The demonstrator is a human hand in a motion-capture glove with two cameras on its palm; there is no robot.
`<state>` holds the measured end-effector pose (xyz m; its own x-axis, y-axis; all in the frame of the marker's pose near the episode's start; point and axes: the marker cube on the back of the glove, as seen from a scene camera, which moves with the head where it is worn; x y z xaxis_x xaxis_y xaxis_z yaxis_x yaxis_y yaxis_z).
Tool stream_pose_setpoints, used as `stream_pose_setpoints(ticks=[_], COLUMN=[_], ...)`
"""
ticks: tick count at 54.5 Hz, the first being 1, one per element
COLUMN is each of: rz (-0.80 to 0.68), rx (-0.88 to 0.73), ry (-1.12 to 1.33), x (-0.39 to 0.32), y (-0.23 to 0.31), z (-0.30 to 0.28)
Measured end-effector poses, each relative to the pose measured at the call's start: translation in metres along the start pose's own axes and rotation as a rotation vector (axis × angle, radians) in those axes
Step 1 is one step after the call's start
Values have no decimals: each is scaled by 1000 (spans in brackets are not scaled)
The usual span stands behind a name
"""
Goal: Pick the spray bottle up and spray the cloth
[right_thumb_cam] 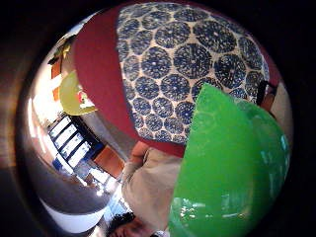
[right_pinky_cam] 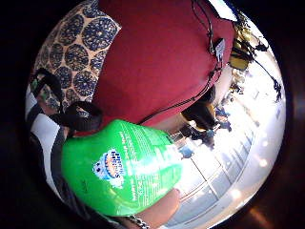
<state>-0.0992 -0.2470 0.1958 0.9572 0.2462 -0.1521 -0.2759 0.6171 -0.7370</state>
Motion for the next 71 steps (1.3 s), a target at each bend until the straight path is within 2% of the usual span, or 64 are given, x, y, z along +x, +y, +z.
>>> stream_pose_setpoints(ticks=[6,10,18,26,35,41,49,58,71], rz=[-8,-52,-211,-419,-579,-621,-650,-610,-585], rx=[49,142,351,617,850,958,1027,1046,1023], ry=[-46,-132,-351,-679,-998,-1092,-1118,-1162,-1167], x=[-5,-14,-38,-75,-128,-154,-173,-173,-176], y=[4,13,30,31,10,-18,-57,-83,-93], z=[-21,-54,-116,-170,-173,-159,-147,-158,-162])
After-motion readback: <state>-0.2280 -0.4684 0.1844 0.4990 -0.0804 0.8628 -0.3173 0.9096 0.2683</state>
